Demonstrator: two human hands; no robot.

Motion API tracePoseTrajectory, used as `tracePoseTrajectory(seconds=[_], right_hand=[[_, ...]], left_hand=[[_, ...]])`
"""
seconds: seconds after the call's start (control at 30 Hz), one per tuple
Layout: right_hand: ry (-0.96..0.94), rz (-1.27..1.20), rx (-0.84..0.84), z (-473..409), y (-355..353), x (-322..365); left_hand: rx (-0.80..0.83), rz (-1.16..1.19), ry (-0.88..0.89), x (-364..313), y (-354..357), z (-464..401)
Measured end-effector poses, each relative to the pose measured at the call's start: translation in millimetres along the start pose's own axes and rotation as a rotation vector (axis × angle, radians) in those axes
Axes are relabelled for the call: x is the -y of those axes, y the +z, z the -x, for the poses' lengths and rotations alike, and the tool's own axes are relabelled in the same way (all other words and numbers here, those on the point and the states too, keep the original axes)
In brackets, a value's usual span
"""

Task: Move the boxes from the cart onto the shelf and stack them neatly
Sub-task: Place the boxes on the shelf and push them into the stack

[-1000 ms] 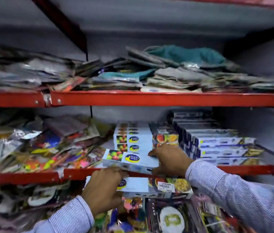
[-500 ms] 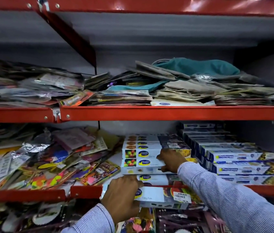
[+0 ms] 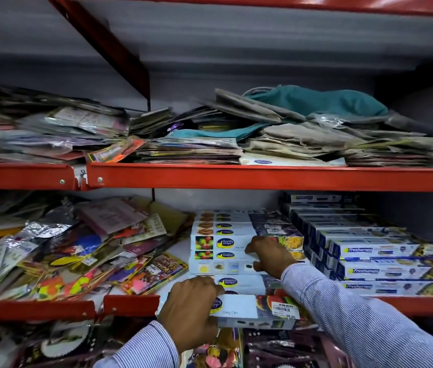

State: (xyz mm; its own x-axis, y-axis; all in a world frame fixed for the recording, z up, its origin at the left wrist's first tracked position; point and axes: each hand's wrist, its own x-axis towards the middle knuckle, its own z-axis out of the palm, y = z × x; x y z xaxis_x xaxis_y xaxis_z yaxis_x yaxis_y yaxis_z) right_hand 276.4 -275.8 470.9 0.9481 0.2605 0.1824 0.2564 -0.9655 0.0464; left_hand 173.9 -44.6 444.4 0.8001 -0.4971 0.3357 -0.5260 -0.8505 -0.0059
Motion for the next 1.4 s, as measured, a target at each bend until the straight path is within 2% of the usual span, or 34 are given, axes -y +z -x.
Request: tracePoseTrajectory(seconds=[0.2, 0.47, 0.57, 0.73, 0.97, 1.2, 1.4], right_hand=[[0.052, -0.131, -0.024, -0.4, 3.5, -5.8], [0.07, -0.323, 0.156, -4.7, -8.4, -21.1], [0.077, -0.371, 0.173, -1.4, -5.6, -23.6], [0.052, -0.428, 0.123, 14.1, 0.9, -28.4], [-0.008, -0.44, 0.05, 39.3, 20.6, -38.6], [-0.026, -0.313, -0.048, 45.6, 34.0, -44.6], [-0.02, -0.308, -0.029, 44.9, 33.3, -45.1]], left_hand=[[-0.026, -0.029, 0.007, 2.9, 6.7, -17.8], [-0.036, -0.065, -0.055, -0.4, 12.0, -62.5], [-0.023, -0.085, -0.068, -5.4, 20.2, -74.5], [-0.027, -0.108, -0.069, -9.6, 32.8, -84.9], [-0.117, -0.098, -0.037, -7.0, 54.3, -84.5], [-0.204, -0.006, -0.03, -5.2, 63.9, -83.2], [-0.198, 0.028, -0.049, -10.4, 65.9, -84.6]])
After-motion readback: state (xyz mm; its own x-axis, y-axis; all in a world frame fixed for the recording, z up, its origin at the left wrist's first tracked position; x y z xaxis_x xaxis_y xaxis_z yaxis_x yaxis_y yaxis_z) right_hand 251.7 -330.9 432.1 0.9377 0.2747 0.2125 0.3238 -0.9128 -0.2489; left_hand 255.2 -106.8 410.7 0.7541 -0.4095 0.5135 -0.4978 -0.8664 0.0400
